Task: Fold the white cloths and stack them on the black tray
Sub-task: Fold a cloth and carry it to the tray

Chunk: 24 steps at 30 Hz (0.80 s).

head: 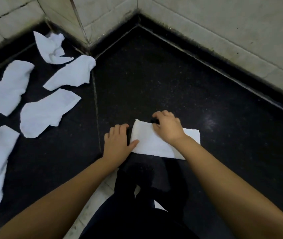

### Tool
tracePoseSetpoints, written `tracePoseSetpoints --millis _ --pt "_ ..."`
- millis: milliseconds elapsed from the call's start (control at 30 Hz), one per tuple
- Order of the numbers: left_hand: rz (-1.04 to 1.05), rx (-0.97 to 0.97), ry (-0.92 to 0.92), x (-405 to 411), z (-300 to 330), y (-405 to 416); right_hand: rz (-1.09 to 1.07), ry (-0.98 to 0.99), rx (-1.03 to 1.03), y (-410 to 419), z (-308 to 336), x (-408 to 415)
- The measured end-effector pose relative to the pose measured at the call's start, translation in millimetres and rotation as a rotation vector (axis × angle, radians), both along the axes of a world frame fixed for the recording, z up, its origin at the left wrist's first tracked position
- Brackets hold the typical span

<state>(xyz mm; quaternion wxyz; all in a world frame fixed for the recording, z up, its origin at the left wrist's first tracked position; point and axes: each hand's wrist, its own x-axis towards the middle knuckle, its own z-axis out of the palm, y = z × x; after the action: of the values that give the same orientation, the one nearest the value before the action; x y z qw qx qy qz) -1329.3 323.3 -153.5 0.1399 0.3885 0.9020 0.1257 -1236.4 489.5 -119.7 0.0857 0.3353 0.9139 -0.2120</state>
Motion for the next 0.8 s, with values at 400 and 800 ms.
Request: tracePoseSetpoints --millis 400,800 --pt "0.043 0.105 -0.221 5 17 11 -0.042 0.096 -0.390 8 31 -31" --pt "-0.124 0.819 -0.413 -27 153 56 -0.129 0.760 -0.487 50 140 19"
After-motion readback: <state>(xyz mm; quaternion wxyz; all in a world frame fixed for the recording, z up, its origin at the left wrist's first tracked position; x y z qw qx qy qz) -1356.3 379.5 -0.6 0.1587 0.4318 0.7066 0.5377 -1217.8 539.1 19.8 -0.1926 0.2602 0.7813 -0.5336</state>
